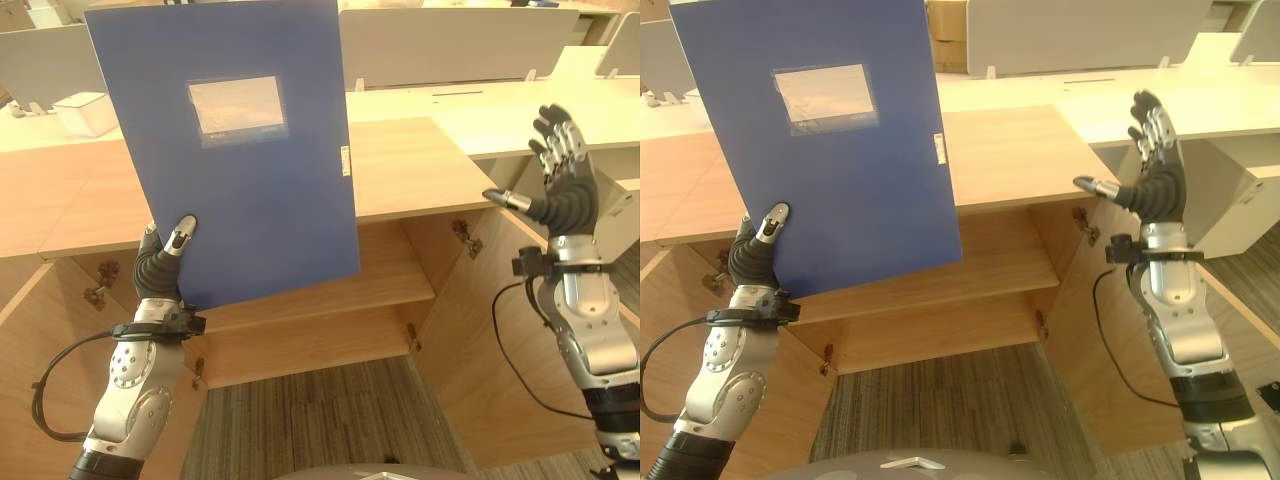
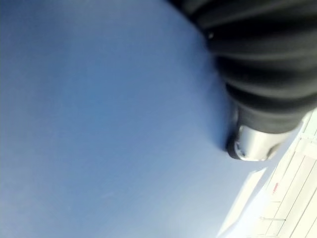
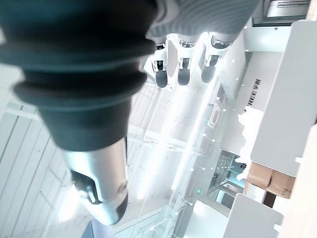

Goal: Put the empty folder in the office cabinet

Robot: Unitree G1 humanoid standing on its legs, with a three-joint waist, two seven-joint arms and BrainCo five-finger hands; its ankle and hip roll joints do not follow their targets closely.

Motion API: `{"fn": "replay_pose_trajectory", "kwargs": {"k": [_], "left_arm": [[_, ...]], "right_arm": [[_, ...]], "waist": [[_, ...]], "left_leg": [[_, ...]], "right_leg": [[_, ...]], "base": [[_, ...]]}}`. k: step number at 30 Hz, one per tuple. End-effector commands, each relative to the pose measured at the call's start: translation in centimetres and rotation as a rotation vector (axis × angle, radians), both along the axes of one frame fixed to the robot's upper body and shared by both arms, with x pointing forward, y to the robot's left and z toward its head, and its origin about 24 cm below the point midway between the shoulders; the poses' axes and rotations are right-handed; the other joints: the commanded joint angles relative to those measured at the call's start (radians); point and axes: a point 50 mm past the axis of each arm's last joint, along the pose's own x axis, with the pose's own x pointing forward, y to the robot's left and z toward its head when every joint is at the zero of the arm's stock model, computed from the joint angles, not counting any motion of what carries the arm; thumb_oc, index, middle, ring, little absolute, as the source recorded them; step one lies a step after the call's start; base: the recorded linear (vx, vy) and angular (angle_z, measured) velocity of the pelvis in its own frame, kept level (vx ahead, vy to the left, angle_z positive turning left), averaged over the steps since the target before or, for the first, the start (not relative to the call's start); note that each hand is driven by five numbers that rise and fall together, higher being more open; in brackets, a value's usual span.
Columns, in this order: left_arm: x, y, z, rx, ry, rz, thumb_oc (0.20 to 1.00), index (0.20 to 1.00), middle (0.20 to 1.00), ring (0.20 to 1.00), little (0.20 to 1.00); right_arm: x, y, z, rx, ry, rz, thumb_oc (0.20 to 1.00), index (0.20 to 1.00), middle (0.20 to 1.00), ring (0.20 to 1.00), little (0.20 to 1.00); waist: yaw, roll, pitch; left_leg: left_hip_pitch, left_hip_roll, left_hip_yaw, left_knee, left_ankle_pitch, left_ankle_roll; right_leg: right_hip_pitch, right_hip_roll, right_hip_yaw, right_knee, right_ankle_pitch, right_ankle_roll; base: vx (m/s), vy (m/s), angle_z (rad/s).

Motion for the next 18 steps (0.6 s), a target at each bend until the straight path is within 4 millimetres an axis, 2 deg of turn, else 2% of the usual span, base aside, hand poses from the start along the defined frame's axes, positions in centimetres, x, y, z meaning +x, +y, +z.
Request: {"fn": "replay_pose_trajectory", "kwargs": {"k": [1, 2, 5, 7, 8, 13, 16, 18], "left_arm": [[1.2, 0.0, 3.9, 0.052, -0.178, -0.069, 0.2, 0.2, 0.2, 0.2, 0.2], [1.2, 0.0, 3.9, 0.052, -0.178, -0.069, 0.2, 0.2, 0.2, 0.2, 0.2], [1.2, -0.2, 3.7, 0.081, -0.155, -0.112, 0.2, 0.2, 0.2, 0.2, 0.2], [1.2, -0.4, 3.6, 0.1, -0.149, -0.134, 0.2, 0.2, 0.2, 0.2, 0.2], [1.2, -0.4, 3.6, 0.1, -0.149, -0.133, 0.2, 0.2, 0.2, 0.2, 0.2], [1.1, -0.8, 3.8, 0.13, -0.153, -0.19, 0.2, 0.2, 0.2, 0.2, 0.2], [1.0, -1.0, 4.4, 0.16, -0.174, -0.218, 0.2, 0.2, 0.2, 0.2, 0.2], [0.9, -1.0, 4.5, 0.167, -0.181, -0.225, 0.2, 0.2, 0.2, 0.2, 0.2]], "right_arm": [[1.1, 0.5, 1.3, 0.062, -0.039, 0.049, 1.0, 1.0, 1.0, 1.0, 1.0], [1.1, 0.5, 1.3, 0.062, -0.039, 0.049, 1.0, 1.0, 1.0, 1.0, 1.0], [2.2, 3.6, 1.2, 0.072, 0.053, 0.267, 1.0, 1.0, 1.0, 1.0, 1.0], [2.3, 4.7, 1.2, 0.066, 0.09, 0.357, 1.0, 1.0, 1.0, 1.0, 1.0], [2.3, 4.7, 1.2, 0.066, 0.09, 0.359, 1.0, 1.0, 1.0, 1.0, 1.0], [2.2, 6.8, 0.8, 0.061, 0.226, 0.583, 1.0, 1.0, 1.0, 1.0, 1.0], [1.5, 7.6, 0.7, 0.014, 0.31, 0.709, 1.0, 1.0, 1.0, 1.0, 1.0], [1.3, 7.8, 0.7, 0.002, 0.33, 0.734, 1.0, 1.0, 1.0, 1.0, 1.0]], "waist": [[0.019, -0.039, -0.022], [0.019, -0.039, -0.022], [0.032, -0.046, -0.021], [0.035, -0.049, -0.02], [0.034, -0.048, -0.02], [0.038, -0.056, -0.021], [0.038, -0.06, -0.023], [0.039, -0.062, -0.023]], "left_leg": [[0.046, 0.06, -0.067, 0.001, -0.088, -0.043], [0.046, 0.06, -0.067, 0.001, -0.088, -0.043], [0.044, 0.061, -0.064, 0.001, -0.083, -0.047], [0.043, 0.062, -0.064, 0.001, -0.081, -0.049], [0.043, 0.062, -0.064, 0.001, -0.081, -0.049], [0.04, 0.063, -0.065, 0.001, -0.074, -0.057], [0.038, 0.065, -0.065, 0.001, -0.069, -0.061], [0.037, 0.066, -0.065, 0.001, -0.068, -0.062]], "right_leg": [[-0.01, -0.11, 0.001, 0.019, -0.003, 0.089], [-0.01, -0.11, 0.001, 0.019, -0.003, 0.089], [-0.01, -0.108, 0.0, 0.021, 0.0, 0.087], [-0.01, -0.108, -0.001, 0.021, 0.0, 0.087], [-0.01, -0.108, -0.001, 0.021, 0.0, 0.087], [-0.011, -0.106, -0.005, 0.021, 0.002, 0.088], [-0.012, -0.105, -0.007, 0.021, 0.002, 0.089], [-0.012, -0.105, -0.008, 0.021, 0.003, 0.09]], "base": [[-0.02, -0.005, 0.03], [-0.03, -0.005, 0.07], [0.0, 0.0, 0.0], [0.0, 0.0, 0.0], [0.0, 0.0, 0.0], [0.0, 0.0, 0.0], [0.0, 0.0, 0.0], [0.0, 0.0, 0.0]]}}
